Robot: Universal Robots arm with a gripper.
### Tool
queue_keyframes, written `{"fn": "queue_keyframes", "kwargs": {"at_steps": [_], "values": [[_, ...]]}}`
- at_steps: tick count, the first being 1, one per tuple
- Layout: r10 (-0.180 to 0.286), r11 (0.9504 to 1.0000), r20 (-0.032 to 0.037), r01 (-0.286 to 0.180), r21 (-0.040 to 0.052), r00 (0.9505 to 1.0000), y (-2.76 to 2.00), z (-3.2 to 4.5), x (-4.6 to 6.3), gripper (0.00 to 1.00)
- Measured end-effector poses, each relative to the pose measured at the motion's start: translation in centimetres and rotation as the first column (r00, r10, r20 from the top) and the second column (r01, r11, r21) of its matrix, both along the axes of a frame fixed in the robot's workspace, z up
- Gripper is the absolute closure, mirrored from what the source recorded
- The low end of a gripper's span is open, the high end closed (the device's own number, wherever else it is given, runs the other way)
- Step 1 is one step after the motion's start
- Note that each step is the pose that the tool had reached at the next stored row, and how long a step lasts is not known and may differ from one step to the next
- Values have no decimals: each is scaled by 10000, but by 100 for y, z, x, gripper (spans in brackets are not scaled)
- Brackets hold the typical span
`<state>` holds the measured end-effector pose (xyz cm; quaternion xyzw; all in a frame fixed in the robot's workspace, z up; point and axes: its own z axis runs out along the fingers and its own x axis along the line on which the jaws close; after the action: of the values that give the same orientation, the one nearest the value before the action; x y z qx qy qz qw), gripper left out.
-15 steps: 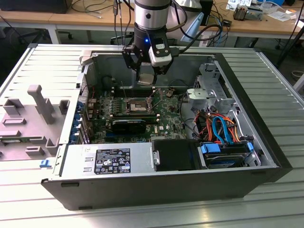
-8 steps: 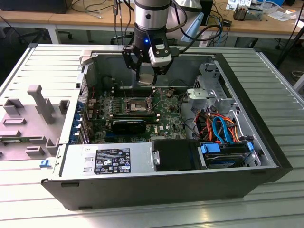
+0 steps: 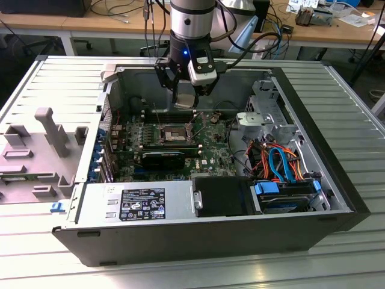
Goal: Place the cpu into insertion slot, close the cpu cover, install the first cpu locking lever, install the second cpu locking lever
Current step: 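Place the cpu into insertion slot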
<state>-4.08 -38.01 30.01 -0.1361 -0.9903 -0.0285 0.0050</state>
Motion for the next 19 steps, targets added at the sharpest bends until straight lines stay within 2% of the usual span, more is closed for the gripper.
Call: {"fn": "queue_keyframes", "kwargs": {"at_steps": [19], "values": [[-68, 10000, 0, 68, -2, 10000, 0, -17, 0, 46]]}}
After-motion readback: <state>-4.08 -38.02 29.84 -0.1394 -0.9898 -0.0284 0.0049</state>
